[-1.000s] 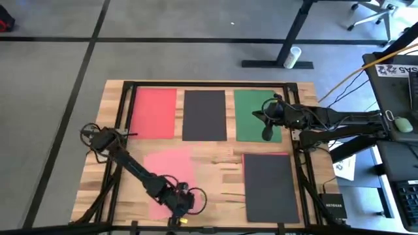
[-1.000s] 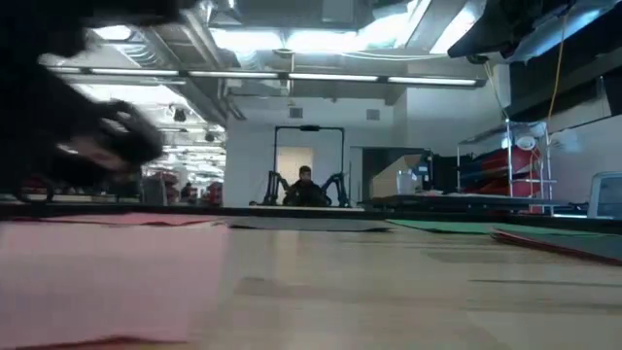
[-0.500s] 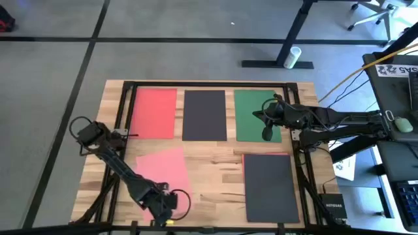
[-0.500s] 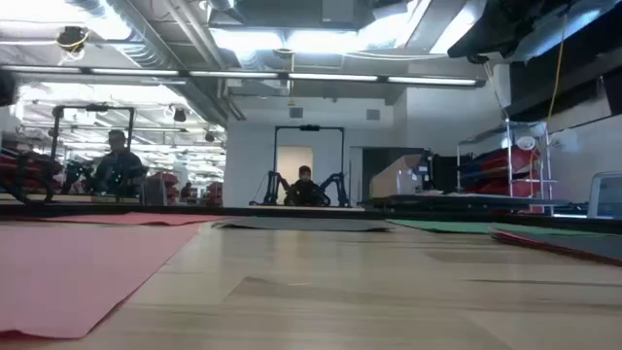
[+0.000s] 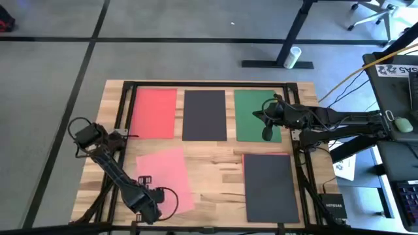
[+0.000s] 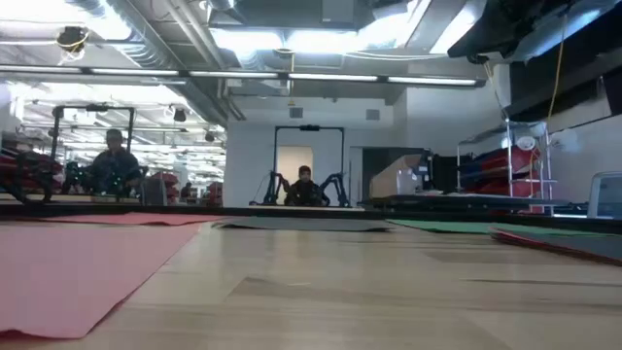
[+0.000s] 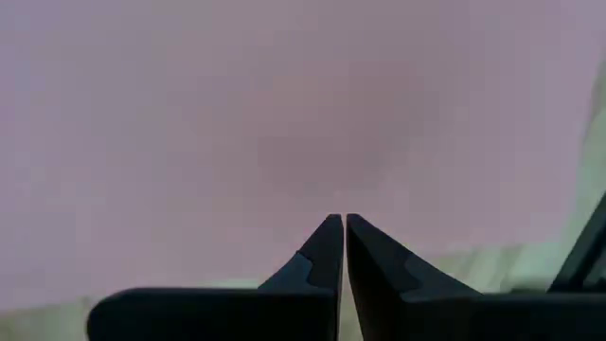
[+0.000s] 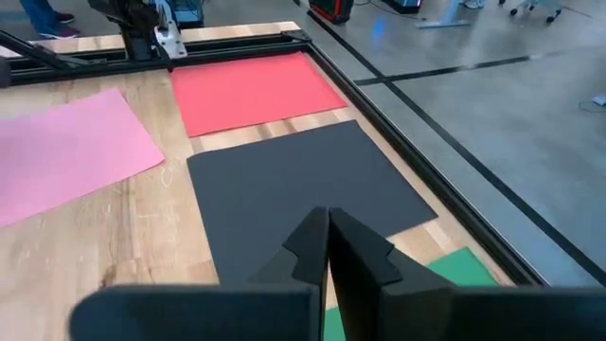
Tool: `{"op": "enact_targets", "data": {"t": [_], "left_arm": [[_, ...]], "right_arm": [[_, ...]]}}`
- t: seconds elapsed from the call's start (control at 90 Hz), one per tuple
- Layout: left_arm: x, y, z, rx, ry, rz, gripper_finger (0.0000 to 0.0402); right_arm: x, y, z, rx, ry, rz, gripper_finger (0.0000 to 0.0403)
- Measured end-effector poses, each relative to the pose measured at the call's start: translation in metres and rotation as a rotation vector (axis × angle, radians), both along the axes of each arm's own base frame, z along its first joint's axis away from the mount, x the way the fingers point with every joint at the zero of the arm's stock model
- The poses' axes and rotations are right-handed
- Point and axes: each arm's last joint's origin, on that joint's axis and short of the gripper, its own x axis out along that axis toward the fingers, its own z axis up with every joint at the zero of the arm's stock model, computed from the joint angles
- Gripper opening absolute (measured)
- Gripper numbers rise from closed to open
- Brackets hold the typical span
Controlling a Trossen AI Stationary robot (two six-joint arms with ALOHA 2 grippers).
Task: Organize paper
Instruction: Move the pink paper to the bottom left of the table
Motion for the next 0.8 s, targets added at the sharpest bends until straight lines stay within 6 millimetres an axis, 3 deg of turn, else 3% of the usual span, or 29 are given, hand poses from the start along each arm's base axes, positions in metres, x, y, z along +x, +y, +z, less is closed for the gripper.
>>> {"op": "enact_targets", "data": {"t": [0.178,0.333,0.433,0.667,0.8], "left_arm": [[-0.004,0.008,-0.005,0.081,0.019,0.025,0.0],[-0.01,0.027,0.009,0.312,0.004,0.244,0.0],[-0.015,0.043,0.008,0.454,0.058,0.385,0.0],[-0.015,0.077,-0.029,0.482,0.076,0.616,0.0],[-0.014,0.093,-0.044,0.456,0.083,0.639,0.0]], "right_arm": [[0.0,0.0,0.0,0.007,-0.001,0.005,0.0],[0.0,0.0,0.0,0.011,-0.001,0.012,0.0],[0.0,0.0,0.0,0.009,-0.004,0.012,0.0],[0.0,0.0,0.0,0.01,-0.004,0.013,0.0],[0.0,0.001,0.0,0.014,-0.005,0.019,0.0]]}}
